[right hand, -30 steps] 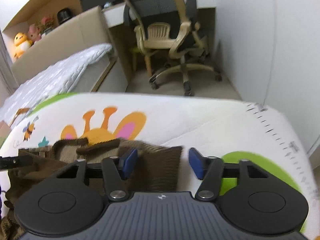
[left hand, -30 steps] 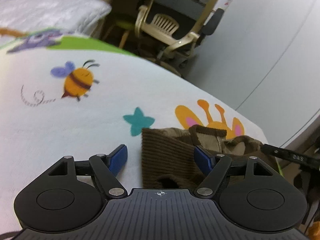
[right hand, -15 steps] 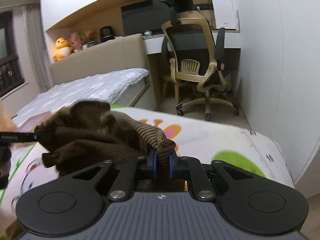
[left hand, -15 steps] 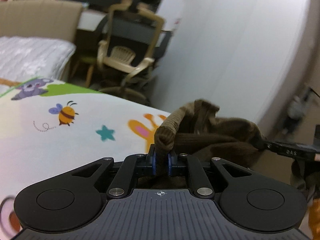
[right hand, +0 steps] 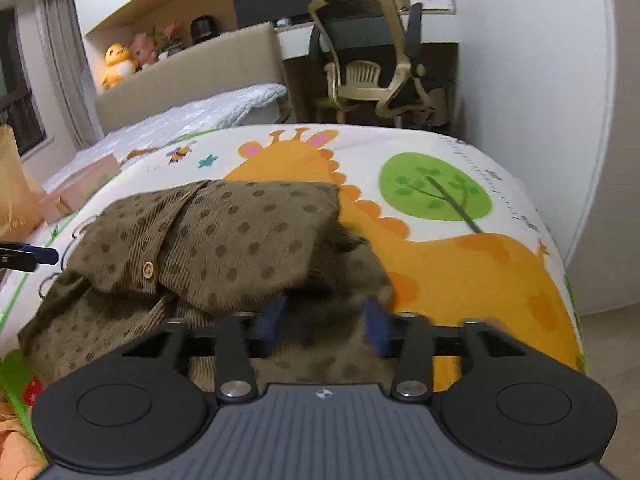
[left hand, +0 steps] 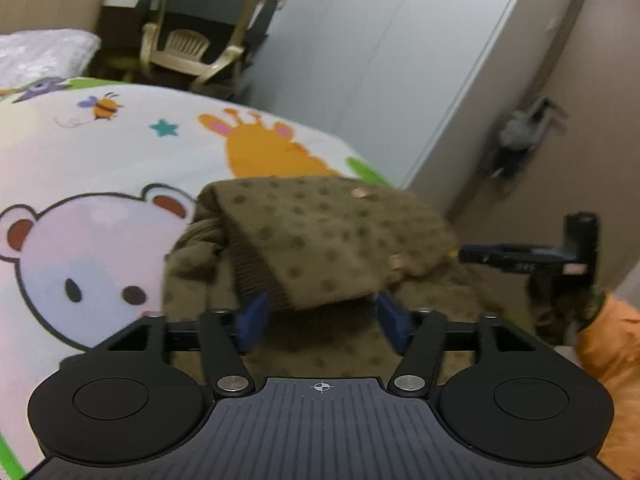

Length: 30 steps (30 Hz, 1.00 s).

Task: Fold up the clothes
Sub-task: 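Grasp the dress fabric with the left gripper while the right gripper grasps another edge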

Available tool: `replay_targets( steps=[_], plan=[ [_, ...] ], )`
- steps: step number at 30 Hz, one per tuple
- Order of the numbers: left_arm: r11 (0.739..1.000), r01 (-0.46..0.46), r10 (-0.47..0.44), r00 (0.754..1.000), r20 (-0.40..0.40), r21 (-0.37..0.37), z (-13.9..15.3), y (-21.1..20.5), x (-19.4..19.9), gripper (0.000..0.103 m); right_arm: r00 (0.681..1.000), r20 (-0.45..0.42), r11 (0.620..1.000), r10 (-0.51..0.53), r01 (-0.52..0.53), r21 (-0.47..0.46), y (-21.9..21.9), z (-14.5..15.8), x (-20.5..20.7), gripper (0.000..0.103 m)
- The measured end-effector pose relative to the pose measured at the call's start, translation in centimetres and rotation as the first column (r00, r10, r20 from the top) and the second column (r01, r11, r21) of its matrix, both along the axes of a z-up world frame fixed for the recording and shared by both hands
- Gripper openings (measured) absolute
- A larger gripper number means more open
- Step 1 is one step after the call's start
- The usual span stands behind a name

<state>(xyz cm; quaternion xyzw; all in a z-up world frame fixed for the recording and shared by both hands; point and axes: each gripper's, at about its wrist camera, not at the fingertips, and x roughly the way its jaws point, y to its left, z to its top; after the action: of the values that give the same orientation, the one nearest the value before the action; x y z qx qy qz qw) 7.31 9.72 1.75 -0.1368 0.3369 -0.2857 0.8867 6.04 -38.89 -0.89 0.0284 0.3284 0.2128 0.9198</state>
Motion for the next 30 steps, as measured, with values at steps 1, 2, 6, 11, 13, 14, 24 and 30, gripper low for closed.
replay_targets(
  steps=[1,2,6,11,13,14,24,30],
  plan=[
    [1.0,0.002,-0.002,1.0,0.008,-0.03,0.2,0.4,-0.2,0.09,1.0,0.011,1.0,-0.006,0.006,0.007,-0.5,0.4,-0.3,0.064],
    [0.998,-0.005,0.006,1.0,0.011,-0.067,0.5,0.8,0.0,0.091,1.0,0.026,1.0,-0.012,0.011,0.02,-0.8,0.9,-0.2,0.065],
    [0.984,-0.106,0.099,0.994,-0.051,-0.144,-0.1,1.2,2.2,0.093,0.999,0.039,0.992,-0.026,0.021,0.122,-0.8,1.7,1.5,0.074],
    [0.971,-0.16,0.132,0.978,-0.162,-0.176,-3.3,0.0,6.4,0.093,1.0,-0.007,0.991,0.012,-0.011,0.135,2.8,-0.4,5.0,0.075],
    [0.969,-0.179,0.146,0.971,-0.191,-0.168,-4.2,-0.8,7.6,0.084,0.999,-0.024,0.995,0.027,-0.024,0.095,4.6,-1.6,6.1,0.063],
    [0.969,-0.192,0.16,0.967,-0.2,-0.153,-4.5,-1.2,8.0,0.071,0.999,-0.026,0.997,0.033,-0.031,0.071,5.5,-2.0,6.5,0.038],
    [0.995,-0.085,0.086,0.996,0.016,-0.046,2.4,-2.2,0.9,0.019,0.986,0.124,0.991,0.11,-0.118,0.058,4.4,4.3,-2.1,0.017],
    [1.0,-0.03,0.03,0.99,-0.137,0.0,-1.8,-3.0,-2.9,0.023,0.991,-0.056,0.993,0.121,-0.12,0.022,3.6,-0.6,-5.9,0.02]
  ],
)
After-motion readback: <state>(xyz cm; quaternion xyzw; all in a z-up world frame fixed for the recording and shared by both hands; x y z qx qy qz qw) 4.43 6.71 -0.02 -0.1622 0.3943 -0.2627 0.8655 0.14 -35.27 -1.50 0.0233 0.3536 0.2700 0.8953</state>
